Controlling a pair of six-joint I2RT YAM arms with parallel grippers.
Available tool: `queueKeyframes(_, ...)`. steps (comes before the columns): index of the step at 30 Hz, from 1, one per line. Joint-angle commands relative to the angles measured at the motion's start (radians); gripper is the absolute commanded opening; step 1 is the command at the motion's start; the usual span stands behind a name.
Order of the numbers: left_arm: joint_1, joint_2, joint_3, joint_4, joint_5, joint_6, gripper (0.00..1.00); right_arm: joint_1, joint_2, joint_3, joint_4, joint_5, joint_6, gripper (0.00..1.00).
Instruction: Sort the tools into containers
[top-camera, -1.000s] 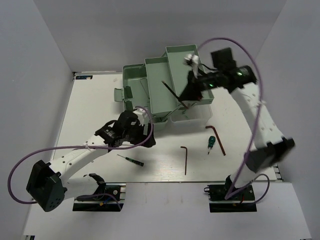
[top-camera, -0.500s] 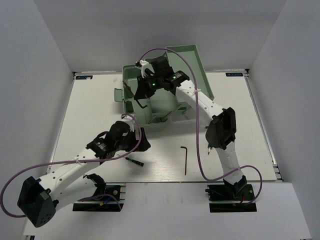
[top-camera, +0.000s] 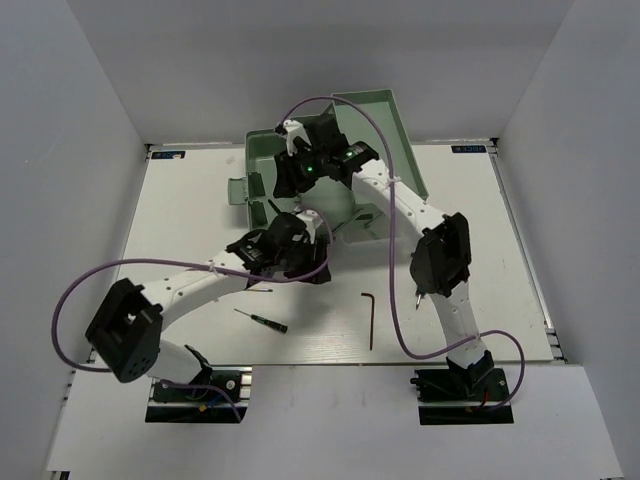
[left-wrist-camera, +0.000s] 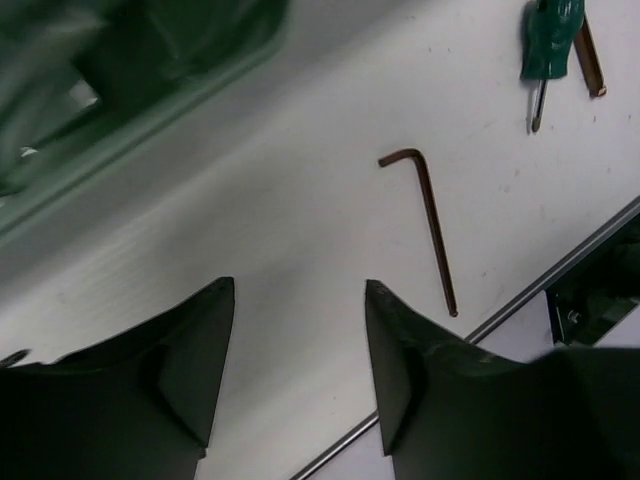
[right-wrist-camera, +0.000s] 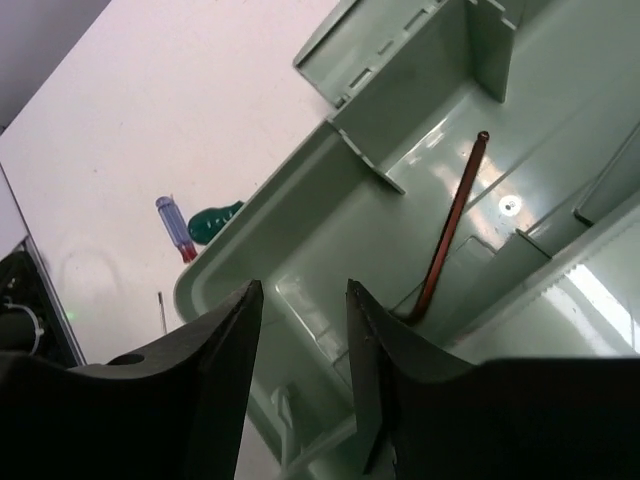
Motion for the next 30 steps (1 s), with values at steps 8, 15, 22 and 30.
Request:
queueKeyframes(8, -0.228, 0.292, 0.308, -0.113, -0.051, 0.039, 0.75, -0.147, -0.489, -0.22, -0.097, 0.338, -0.226, 0.59)
queueKeyframes(15, -0.377, 0.551, 0.56, -0.293, -0.192, -0.086, 0.76, -0.454, -0.605, -0.484, -0.324, 0.469, -0.217, 0.01)
queueKeyframes(22, -0.449, 0.651, 0.632, -0.42, -0.268, -0.177, 0.72, -0.647, -0.807, -0.868, -0.235, 0.377, -0.229, 0.19)
queueKeyframes(30, -0.48, 0.771, 0.668, -0.443, -0.3, -0.206, 0.5, -0.773, -0.878, -1.058, -0.21, 0.282, -0.203, 0.23)
